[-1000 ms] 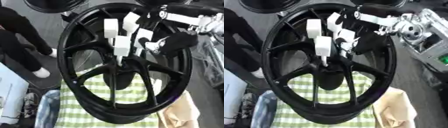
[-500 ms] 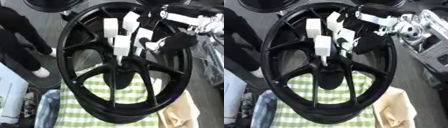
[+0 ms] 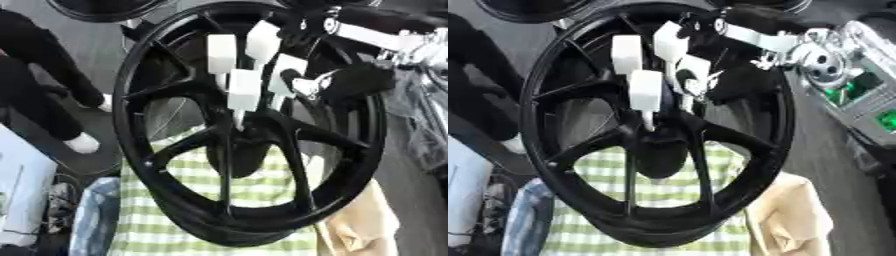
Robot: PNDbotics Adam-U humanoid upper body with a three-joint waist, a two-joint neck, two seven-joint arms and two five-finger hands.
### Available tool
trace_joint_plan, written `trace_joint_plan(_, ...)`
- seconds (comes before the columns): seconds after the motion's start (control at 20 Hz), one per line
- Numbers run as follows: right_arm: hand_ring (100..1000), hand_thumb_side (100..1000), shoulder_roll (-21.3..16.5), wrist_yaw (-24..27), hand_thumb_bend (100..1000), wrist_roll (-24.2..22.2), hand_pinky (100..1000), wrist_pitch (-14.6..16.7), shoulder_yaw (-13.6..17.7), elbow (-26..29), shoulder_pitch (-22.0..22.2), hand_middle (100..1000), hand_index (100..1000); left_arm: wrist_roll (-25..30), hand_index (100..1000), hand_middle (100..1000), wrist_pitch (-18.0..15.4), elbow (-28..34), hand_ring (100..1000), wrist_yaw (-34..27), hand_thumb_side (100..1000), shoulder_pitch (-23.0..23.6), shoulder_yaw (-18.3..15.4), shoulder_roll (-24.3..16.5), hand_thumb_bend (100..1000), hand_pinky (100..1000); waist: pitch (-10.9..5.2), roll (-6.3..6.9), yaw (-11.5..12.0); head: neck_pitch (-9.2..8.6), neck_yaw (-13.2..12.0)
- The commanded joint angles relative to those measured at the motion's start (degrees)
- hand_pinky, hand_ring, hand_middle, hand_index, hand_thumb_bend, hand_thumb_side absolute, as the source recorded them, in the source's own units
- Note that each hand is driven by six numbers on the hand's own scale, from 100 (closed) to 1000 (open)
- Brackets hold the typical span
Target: Pull the pin out of the wheel hub.
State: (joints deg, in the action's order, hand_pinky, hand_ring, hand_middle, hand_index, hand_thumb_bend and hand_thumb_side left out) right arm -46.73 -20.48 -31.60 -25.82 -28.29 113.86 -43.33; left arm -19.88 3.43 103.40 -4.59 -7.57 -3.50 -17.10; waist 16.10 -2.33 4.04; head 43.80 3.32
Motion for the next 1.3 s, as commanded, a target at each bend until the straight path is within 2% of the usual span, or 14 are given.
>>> trace_joint_plan(0.05, 861, 590, -1.43, -0.32, 146, -0.53, 911, 0.36, 0.55, -0.27, -0.69, 800, 923, 0.13, 745, 720, 0.00, 0.85, 813, -0.30, 771, -0.48, -0.01, -0.75, 258, 803, -0.65, 0.06, 0.11, 0.32, 0.01)
trace_joint_plan(0.7, 841, 649, -0.79, -0.38, 133, -1.11, 908, 0.88, 0.09, -2.73, -0.35, 783, 925, 0.13, 743, 721, 0.04, 0.92, 815, -0.30, 774, -0.53, 0.00, -0.66, 251, 804, -0.41, -0.05, 0.20, 0.32, 0.08)
trace_joint_plan(1.3, 792, 672, -0.59, -0.55, 144, -2.49, 887, 0.96, -0.47, -3.26, -0.28, 737, 879, 0.28, 742, 723, 0.06, 0.96, 818, -0.31, 777, -0.64, 0.11, -0.65, 247, 806, -0.02, -0.20, 0.32, 0.32, 0.11)
